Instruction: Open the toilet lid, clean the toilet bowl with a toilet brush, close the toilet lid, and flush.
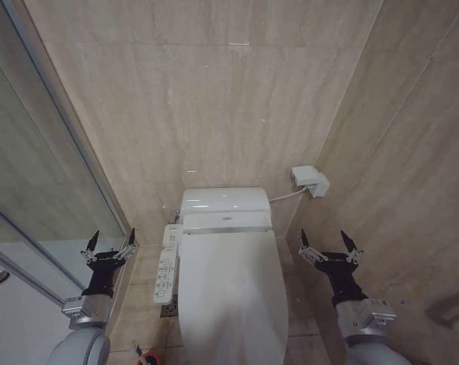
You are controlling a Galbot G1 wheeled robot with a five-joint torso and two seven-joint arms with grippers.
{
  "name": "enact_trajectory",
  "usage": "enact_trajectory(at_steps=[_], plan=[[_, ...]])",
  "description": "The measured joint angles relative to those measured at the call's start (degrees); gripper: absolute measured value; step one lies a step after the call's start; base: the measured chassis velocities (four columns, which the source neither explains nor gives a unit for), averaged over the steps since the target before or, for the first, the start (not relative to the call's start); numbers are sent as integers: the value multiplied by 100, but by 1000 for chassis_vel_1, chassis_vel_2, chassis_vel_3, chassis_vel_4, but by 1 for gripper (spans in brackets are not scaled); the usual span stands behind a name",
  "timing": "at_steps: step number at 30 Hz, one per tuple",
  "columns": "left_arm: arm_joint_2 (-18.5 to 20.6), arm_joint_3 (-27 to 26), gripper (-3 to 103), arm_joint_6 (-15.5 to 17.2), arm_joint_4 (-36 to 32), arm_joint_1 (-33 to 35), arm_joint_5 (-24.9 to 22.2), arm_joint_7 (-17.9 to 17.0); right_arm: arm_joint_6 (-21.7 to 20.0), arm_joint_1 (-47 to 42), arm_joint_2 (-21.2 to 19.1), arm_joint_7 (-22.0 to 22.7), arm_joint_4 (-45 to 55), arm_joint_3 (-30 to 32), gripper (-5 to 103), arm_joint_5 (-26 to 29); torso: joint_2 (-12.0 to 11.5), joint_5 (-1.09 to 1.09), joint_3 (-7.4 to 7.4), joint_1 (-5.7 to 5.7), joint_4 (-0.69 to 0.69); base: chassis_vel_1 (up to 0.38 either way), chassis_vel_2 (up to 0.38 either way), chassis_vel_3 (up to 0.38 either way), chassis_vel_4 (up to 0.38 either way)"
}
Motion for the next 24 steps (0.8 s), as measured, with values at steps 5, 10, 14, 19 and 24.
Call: enact_trajectory(at_steps=[5,10,14,19,24], plan=[[20,-3,99,0,-7,-10,-6,0,0,2,0,0,0,0,100,0,-1,0,2,5,0,-113,80,77,-106],[65,-2,99,-2,100,-134,-27,-50,0,2,0,0,0,0,100,0,-2,0,3,8,0,-63,84,76,-89],[107,23,99,-50,274,-251,-50,-67,0,1,0,0,0,0,100,0,-1,0,1,4,0,0,0,0,0],[180,111,99,-77,604,-491,-144,-56,0,0,0,0,0,0,100,0,0,0,0,2,0,0,0,0,0],[366,279,99,-72,1112,-932,-200,-37,0,1,0,0,0,0,100,0,-1,0,2,4,-1,0,0,0,0]])
